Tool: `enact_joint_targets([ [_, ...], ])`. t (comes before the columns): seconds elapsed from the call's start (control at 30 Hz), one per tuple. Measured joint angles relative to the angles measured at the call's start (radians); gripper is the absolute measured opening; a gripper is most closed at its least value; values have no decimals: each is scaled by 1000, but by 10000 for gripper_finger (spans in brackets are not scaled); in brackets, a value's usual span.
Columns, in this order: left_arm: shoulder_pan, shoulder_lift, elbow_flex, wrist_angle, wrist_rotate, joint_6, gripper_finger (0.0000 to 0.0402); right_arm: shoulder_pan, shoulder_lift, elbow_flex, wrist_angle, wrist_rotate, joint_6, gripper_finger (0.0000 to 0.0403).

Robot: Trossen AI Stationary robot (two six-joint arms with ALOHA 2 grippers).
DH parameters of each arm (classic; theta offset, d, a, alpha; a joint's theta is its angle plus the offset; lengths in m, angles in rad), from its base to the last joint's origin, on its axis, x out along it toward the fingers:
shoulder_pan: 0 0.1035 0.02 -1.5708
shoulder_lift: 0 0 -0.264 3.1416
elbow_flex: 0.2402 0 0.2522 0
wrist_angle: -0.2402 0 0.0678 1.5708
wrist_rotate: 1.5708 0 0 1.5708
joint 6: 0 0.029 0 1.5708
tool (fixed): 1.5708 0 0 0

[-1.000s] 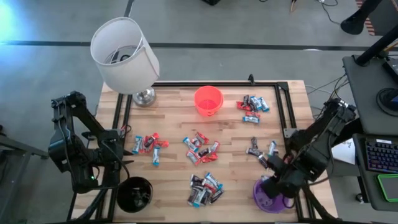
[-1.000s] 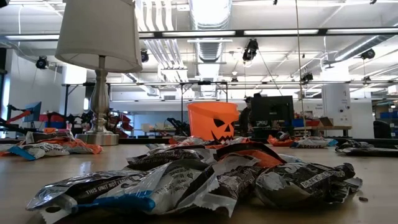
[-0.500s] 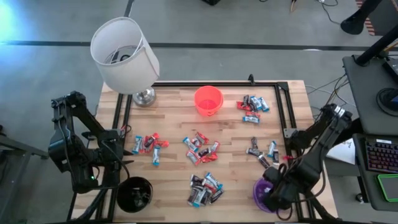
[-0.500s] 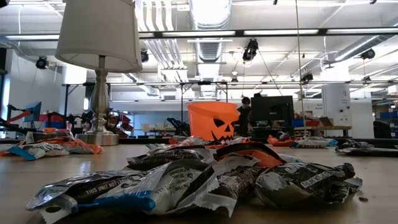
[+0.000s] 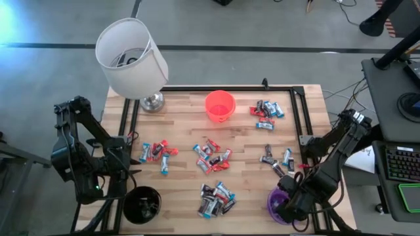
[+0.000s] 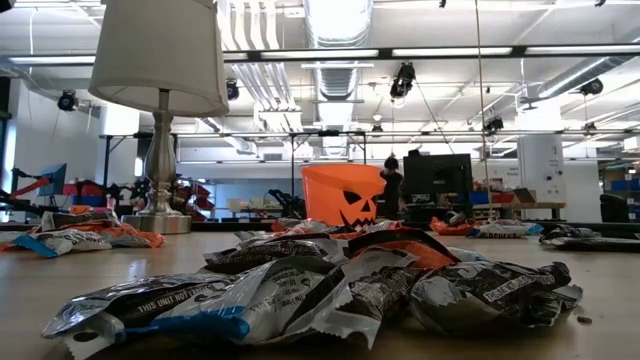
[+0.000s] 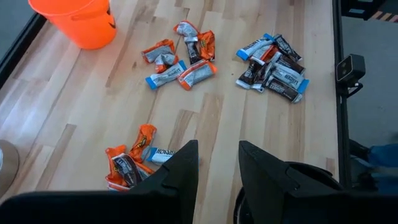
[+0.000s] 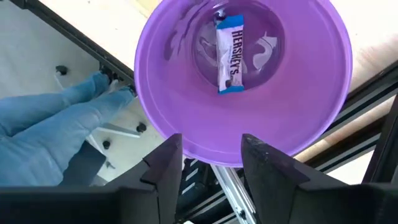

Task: Organize candy in baskets
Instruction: Put the brown chocolate into the black bucket

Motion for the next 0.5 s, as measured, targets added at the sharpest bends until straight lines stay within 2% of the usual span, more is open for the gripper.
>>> enact_joint_targets([
  [0.27, 1, 0, 0, 28, 25, -15, 105, 0, 0, 0, -3, 99, 11, 156],
  [0.5, 8, 4, 0, 47, -3, -15, 154, -3, 0, 0, -22, 212, 35, 157],
])
